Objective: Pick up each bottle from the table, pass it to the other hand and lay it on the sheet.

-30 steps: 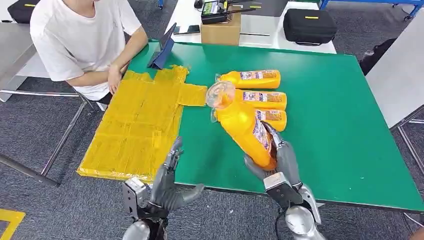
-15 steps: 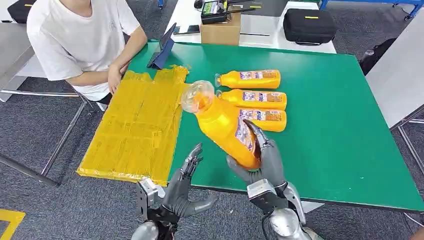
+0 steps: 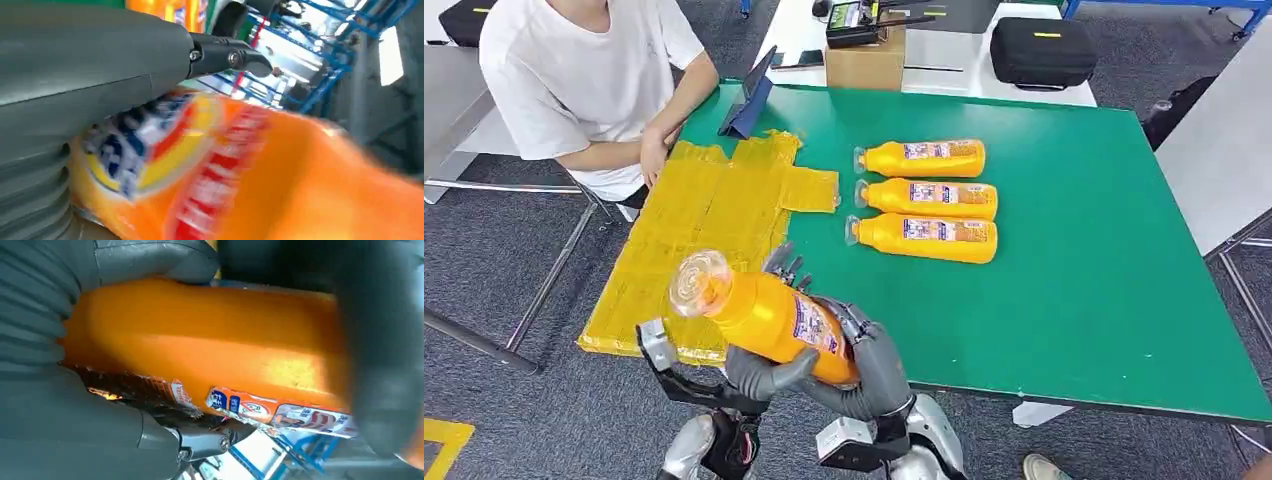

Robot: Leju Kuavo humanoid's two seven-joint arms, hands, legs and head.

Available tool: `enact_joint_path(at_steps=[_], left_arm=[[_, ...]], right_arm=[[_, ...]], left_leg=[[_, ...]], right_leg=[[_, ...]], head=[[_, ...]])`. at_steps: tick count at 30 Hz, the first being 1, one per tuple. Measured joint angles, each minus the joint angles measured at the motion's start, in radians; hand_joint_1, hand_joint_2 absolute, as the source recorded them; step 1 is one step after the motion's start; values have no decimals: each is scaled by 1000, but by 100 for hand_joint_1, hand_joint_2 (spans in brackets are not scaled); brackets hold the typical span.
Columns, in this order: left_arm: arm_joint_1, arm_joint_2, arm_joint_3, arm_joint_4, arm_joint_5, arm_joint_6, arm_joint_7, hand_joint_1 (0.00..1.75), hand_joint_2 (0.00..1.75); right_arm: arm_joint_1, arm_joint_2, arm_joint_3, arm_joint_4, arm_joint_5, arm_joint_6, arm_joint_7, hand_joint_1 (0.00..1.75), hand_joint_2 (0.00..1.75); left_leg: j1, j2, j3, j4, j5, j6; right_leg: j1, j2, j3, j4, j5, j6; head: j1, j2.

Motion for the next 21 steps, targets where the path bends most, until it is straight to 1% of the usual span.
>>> enact_joint_path(at_steps=[2, 3, 4, 5, 6, 15, 16, 21], left_arm=[[1, 0, 10, 0, 3, -5, -3, 0, 175], [1, 0, 11, 0, 3, -7, -3, 16, 175], [1, 0, 11, 0, 1, -8, 0, 42, 175], [0, 0, 11, 0, -2, -8, 5, 175, 175], [0, 0, 12, 2, -1, -10, 12, 175, 175], [-15, 1, 19, 40, 35, -77, 39, 175, 175], [-14, 1, 20, 42, 30, -80, 37, 175, 175], [-14, 1, 21, 43, 13, -82, 34, 175, 175]], right_arm=[[-4, 0, 6, 10, -2, -2, 2, 175, 175], [-5, -2, 8, 12, -2, -2, 5, 175, 175], [-7, -3, 12, 14, 0, -3, 10, 175, 175], [-9, -5, 14, 16, 2, -4, 13, 77, 175], [-9, -6, 14, 17, 2, -5, 14, 0, 175], [7, -12, 19, 21, 23, -25, 44, 0, 175], [12, -13, 19, 17, 24, -28, 45, 0, 0], [32, -15, 12, -12, 38, -39, 61, 0, 0]], left_leg=[[0, 0, 0, 0, 0, 0], [0, 0, 0, 0, 0, 0], [0, 0, 0, 0, 0, 0], [0, 0, 0, 0, 0, 0], [0, 0, 0, 0, 0, 0], [0, 1, 0, 0, 0, 0], [0, 0, 0, 0, 0, 0], [0, 0, -1, 0, 0, 0]], right_leg=[[0, 0, 0, 0, 0, 0], [0, 0, 0, 0, 0, 0], [0, 0, 0, 0, 0, 0], [0, 0, -1, 0, 0, 0], [0, 0, -1, 0, 0, 0], [0, 0, -1, 0, 0, 0], [0, 0, -1, 0, 0, 0], [0, 0, -1, 0, 0, 0]], head=[[0, 0], [0, 0], [0, 0], [0, 0], [0, 0], [0, 0], [0, 0], [0, 0]])
